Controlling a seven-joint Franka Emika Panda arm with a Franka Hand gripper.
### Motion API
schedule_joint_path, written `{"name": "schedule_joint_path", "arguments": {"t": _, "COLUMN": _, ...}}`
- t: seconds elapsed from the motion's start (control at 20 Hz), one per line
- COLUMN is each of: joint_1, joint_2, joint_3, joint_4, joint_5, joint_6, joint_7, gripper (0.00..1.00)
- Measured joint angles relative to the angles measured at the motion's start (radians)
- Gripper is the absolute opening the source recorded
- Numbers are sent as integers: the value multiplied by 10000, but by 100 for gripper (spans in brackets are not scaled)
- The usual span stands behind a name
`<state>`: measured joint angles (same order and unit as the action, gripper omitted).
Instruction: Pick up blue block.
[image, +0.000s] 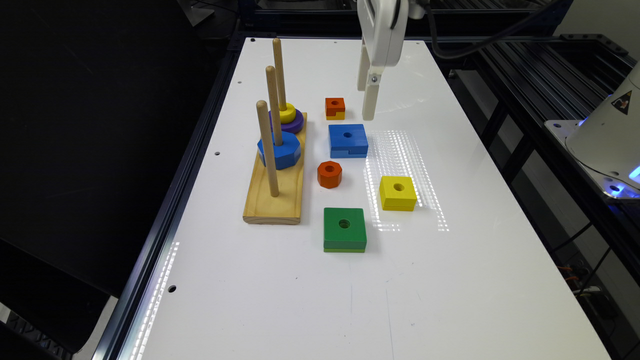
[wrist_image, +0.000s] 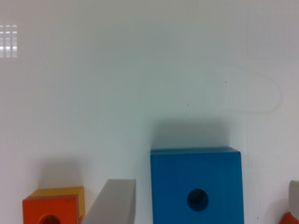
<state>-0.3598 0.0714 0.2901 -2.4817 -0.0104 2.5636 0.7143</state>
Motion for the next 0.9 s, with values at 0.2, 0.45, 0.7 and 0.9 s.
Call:
{"name": "schedule_joint_path", "arguments": {"t": 0.2, "joint_1": 0, "joint_2": 5, "joint_3": 1, "joint_4": 12, "joint_5": 0, "joint_6": 5, "joint_7": 0, "gripper": 100}}
{"name": "schedule_joint_path", "arguments": {"t": 0.45, "joint_1": -7, "joint_2": 231, "joint_3": -1, "joint_4": -4, "joint_5": -22, "joint_6": 165, "joint_7": 1, "gripper": 100}}
{"name": "schedule_joint_path", "arguments": {"t": 0.7, "joint_1": -42, "joint_2": 453, "joint_3": -6, "joint_4": 2, "joint_5": -96, "joint_6": 390, "joint_7": 3, "gripper": 100}}
{"name": "schedule_joint_path", "arguments": {"t": 0.9, "joint_1": -53, "joint_2": 942, "joint_3": -76, "joint_4": -1, "joint_5": -272, "joint_6": 840, "joint_7": 39, "gripper": 100}}
